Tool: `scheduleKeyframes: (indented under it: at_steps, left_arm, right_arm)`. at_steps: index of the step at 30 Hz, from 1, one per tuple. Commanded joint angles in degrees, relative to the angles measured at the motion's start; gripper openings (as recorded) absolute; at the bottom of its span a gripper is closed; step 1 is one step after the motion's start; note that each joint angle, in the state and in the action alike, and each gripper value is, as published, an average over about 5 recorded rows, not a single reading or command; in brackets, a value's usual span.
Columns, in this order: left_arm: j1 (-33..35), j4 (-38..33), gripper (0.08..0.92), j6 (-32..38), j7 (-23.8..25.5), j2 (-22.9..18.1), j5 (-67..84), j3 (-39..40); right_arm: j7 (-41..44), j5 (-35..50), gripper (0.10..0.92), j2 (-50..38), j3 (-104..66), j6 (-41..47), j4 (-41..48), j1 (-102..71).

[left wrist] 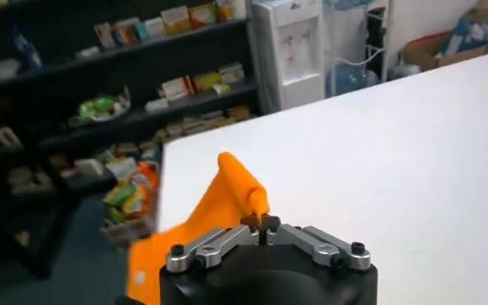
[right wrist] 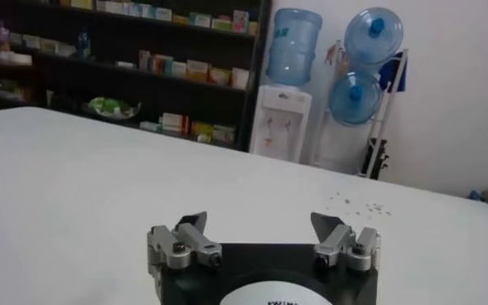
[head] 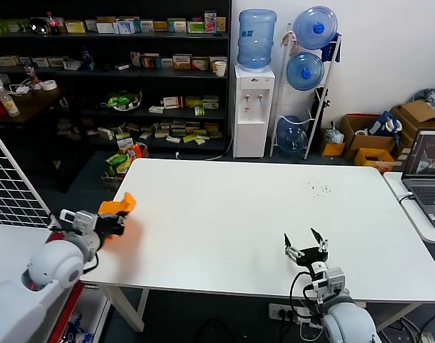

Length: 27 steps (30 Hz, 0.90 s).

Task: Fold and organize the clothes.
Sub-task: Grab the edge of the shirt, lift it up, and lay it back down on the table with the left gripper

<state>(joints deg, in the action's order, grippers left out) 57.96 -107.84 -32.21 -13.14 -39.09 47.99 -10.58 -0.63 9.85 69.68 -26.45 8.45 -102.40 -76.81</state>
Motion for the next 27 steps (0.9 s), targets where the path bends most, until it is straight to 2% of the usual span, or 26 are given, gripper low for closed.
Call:
scheduleKeyframes:
  at_steps: [1,7,16,21,24,27]
  left_arm:
    - [0.5,2.5,0.102,1.0,-5.2,-25.7,-1.4,6.0]
    - [-1.4,9.1,0.102,3.9,-5.3,-40.3,-6.8,9.2]
    - [-2.9,16.7,0.102,9.7,-6.6,-53.2,-9.9,12.5]
    - [-3.6,20.4,0.102,16.4,-5.2,-55.9,-8.9,12.2]
    - [-3.4,21.0,0.111,21.5,-2.7,-55.9,-9.1,12.2]
    - [-2.4,19.1,0.168,24.9,0.6,-53.9,-11.4,12.4]
  right_arm:
    - [2.8,0.0,0.823,-0.5,-3.0,-0.8,-1.5,-1.6]
    - [5.4,0.1,0.823,-0.8,-5.1,-1.6,-2.0,-3.0]
    - [5.9,1.1,0.823,-1.1,-7.1,-1.6,-0.9,-3.1]
    - [5.5,1.8,0.823,-1.0,-7.6,-0.1,-0.4,-2.2]
    - [5.2,1.7,0.823,-0.8,-7.7,0.7,-0.2,-1.9]
    - [5.5,1.3,0.823,-0.7,-8.0,1.3,0.0,-1.6]
